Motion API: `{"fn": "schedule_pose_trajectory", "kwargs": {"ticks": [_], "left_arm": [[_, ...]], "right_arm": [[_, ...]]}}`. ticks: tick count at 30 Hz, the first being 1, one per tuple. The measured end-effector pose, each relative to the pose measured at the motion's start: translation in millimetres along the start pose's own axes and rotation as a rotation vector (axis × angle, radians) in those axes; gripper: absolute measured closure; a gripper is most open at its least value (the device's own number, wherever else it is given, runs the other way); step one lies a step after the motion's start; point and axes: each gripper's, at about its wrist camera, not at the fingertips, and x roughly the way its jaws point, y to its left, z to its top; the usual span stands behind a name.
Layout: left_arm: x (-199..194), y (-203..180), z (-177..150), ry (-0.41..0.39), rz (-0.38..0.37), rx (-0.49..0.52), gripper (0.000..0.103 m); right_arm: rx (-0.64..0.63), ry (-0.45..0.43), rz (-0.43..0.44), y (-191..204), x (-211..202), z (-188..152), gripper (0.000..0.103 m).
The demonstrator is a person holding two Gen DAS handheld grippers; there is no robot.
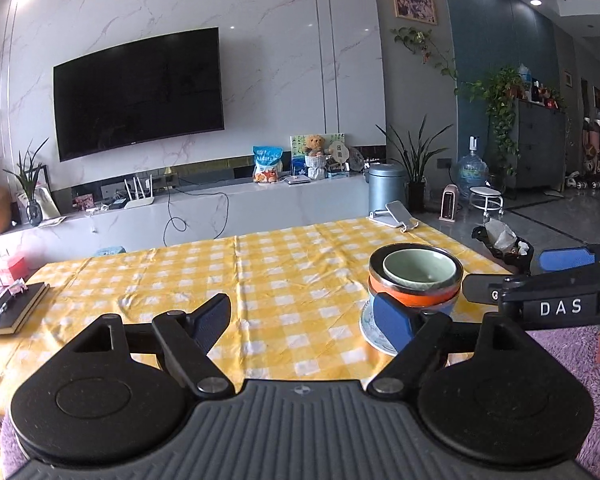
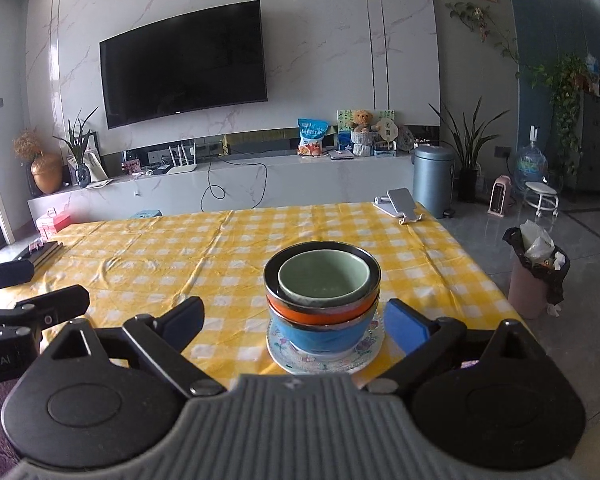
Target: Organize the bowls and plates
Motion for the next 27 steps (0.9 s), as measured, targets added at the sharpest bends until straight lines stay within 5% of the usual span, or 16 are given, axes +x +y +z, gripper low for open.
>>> {"fn": "schedule_pose_trajectory", "kwargs": {"ticks": [5, 13, 27], "left_arm": [[4.7, 9.7, -7.0, 0.06, 0.066, -0.083, 0.007], [11.0, 10.6, -23.7, 0.152, 0.088, -0.067, 0.007], [8.7, 8.8, -27.7, 0.176, 0.08, -0.046, 0.007]], "right_arm": [[-0.014, 0.052, -0.01, 9.9, 2.6, -14.8, 0.003], [-0.016, 0.111, -0.039, 12.1, 10.0, -31.9, 0.003], [-0.044, 0.112, -0.047, 15.6, 9.0, -33.4, 0.003]]}}
